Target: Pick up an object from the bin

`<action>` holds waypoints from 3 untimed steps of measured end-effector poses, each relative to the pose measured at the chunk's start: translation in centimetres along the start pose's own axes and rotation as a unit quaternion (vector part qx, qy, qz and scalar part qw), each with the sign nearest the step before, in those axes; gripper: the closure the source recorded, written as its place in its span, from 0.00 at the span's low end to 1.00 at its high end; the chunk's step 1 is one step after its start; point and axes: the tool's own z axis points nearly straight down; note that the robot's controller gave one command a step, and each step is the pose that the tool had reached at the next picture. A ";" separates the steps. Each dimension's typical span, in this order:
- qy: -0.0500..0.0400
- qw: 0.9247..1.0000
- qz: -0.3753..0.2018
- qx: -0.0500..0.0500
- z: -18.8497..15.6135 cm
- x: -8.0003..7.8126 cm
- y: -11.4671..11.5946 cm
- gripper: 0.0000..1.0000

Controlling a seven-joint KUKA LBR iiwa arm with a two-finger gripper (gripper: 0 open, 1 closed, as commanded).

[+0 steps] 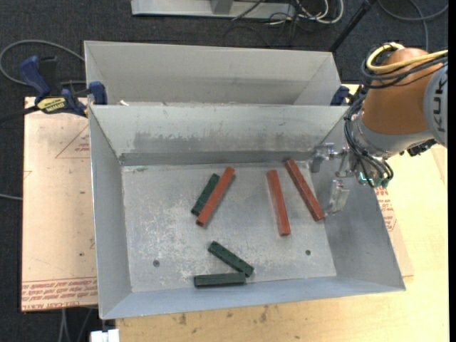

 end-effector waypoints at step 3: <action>-0.005 0.959 -0.284 0.002 5.5 -0.4 7.7 0.00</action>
Offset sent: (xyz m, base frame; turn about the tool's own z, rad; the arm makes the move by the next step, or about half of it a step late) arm 0.0080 0.0550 -0.0862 -0.2105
